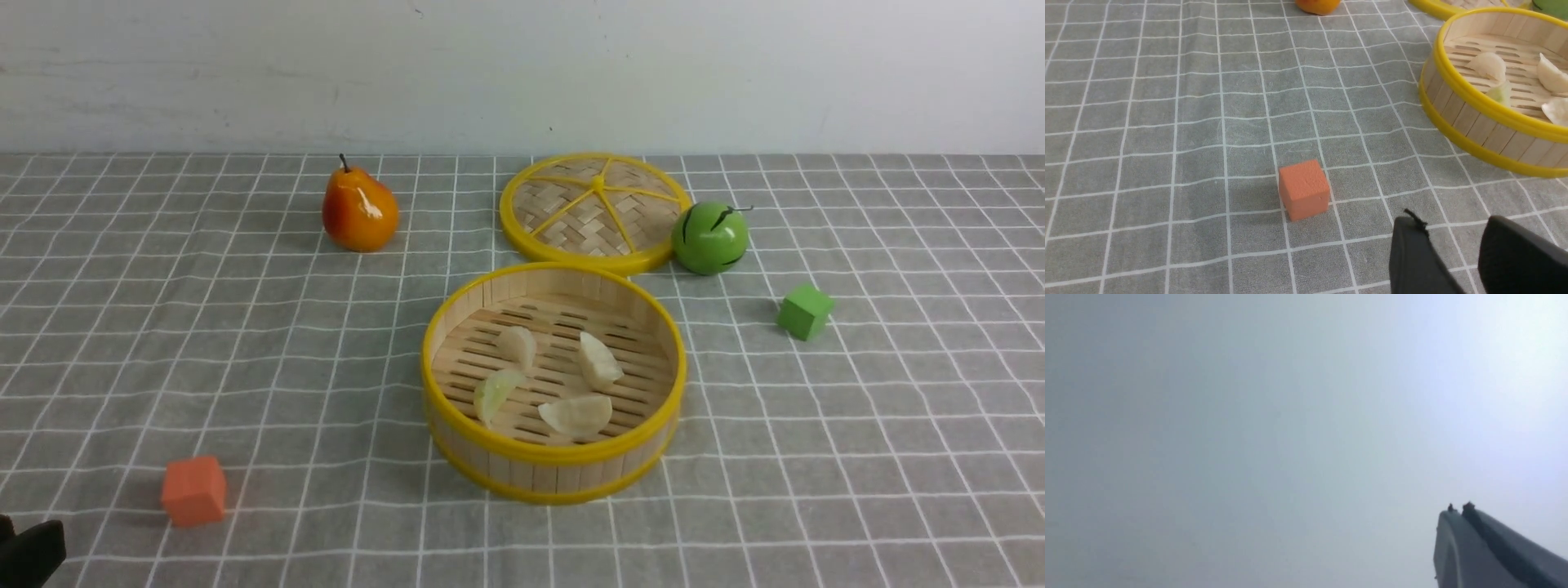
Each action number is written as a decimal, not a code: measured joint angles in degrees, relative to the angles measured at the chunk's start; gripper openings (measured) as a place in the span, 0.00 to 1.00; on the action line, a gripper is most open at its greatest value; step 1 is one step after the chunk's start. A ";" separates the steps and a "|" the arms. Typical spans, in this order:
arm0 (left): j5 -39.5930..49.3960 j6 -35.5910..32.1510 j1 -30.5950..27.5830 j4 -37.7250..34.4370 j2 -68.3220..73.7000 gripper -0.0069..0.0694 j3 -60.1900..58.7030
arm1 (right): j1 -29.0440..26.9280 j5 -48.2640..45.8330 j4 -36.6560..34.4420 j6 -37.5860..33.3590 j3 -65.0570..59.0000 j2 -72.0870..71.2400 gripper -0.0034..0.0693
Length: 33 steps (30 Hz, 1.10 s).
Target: Put the dumplings into the steamer on the table with the grey tablecloth.
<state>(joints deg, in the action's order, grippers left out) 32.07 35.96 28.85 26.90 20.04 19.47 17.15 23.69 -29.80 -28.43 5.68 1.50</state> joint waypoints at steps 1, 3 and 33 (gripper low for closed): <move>-0.14 0.00 0.00 0.00 0.00 0.40 0.00 | 0.00 2.07 0.00 0.00 -1.60 -1.24 0.04; 0.02 0.00 0.00 -0.14 -0.09 0.40 -0.05 | -0.11 6.79 0.02 0.00 -4.56 -1.08 0.05; 1.12 0.08 0.00 -0.08 -0.04 0.40 -0.05 | -16.14 -43.49 24.30 25.91 -7.12 -2.17 0.05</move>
<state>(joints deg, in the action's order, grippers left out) 33.20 36.04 28.85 26.82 20.00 19.42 1.01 -19.80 -5.50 -2.52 -1.45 -0.67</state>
